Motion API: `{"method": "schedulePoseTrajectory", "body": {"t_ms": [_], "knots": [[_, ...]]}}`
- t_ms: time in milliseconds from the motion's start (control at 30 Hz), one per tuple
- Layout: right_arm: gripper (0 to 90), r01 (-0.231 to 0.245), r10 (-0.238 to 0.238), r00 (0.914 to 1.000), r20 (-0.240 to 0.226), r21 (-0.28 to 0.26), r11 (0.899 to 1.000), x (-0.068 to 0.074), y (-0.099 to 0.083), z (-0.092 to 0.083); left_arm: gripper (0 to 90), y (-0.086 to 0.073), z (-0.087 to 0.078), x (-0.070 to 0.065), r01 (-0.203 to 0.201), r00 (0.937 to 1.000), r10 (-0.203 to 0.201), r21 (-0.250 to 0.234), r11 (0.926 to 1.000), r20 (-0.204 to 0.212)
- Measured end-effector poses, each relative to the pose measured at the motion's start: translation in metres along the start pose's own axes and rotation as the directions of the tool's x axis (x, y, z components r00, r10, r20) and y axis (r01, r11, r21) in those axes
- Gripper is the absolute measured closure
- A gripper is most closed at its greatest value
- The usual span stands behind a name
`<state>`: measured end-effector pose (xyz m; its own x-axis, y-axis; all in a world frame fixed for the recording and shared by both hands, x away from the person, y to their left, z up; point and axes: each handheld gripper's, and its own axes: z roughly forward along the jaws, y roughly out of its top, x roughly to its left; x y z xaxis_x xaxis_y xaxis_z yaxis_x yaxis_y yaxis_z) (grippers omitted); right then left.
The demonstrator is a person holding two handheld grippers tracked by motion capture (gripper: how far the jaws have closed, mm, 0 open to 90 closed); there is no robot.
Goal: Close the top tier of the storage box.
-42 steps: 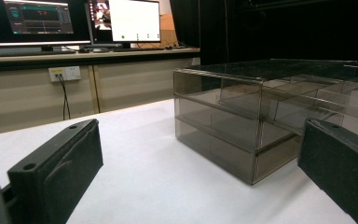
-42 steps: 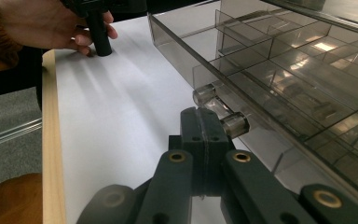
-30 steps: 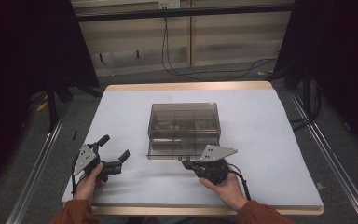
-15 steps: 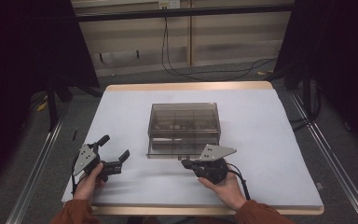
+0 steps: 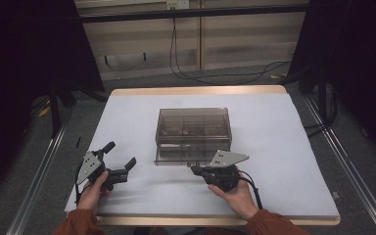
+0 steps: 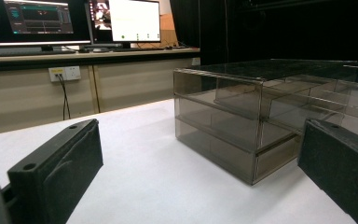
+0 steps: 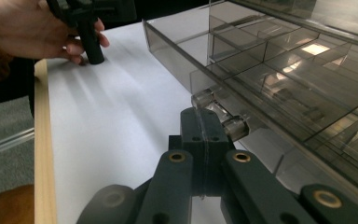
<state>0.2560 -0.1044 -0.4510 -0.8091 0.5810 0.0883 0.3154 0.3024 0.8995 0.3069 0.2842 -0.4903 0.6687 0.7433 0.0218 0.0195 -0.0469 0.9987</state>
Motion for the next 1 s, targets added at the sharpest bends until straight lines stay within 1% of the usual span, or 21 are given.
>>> {"method": "schedulePoseTrajectory", "body": {"t_ms": [400, 867, 900, 967, 1000], "knots": [[90.0, 0.013, -0.013, 0.9999, 0.005, -0.001, 1.0, 0.0, 0.0015, 0.0, 0.0, 0.0, 0.0, 0.0, 0.0, 1.0, 0.0, 0.0, 1.0, 0.0], [90.0, 0.011, -0.011, 0.9999, 0.001, -0.001, 1.0, -0.0006, 0.0016, 0.0003, 0.0, 0.0, 0.0, 0.0, 0.0, 1.0, 0.0, 0.0, 1.0, 0.0], [90.0, 0.012, -0.012, 0.9999, 0.001, -0.001, 1.0, -0.0009, 0.0018, 0.0003, 0.0, -0.0002, 0.0008, -0.0009, 0.013, 0.9999, -0.013, -0.01, 0.9999, -0.003], [90.0, 0.009, -0.009, 1.0, 0.003, 0.0, 1.0, -0.0018, 0.0023, 0.0002, 0.0, 0.0, 0.0, 0.0, -0.001, 1.0, 0.001, 0.0, 1.0, 0.0], [90.0, 0.007, -0.007, 1.0, 0.004, -0.002, 1.0, -0.0023, 0.0023, 0.0004, 0.0, 0.0, 0.0, 0.0, 0.0, 1.0, 0.0, 0.0, 1.0, 0.0]]}}
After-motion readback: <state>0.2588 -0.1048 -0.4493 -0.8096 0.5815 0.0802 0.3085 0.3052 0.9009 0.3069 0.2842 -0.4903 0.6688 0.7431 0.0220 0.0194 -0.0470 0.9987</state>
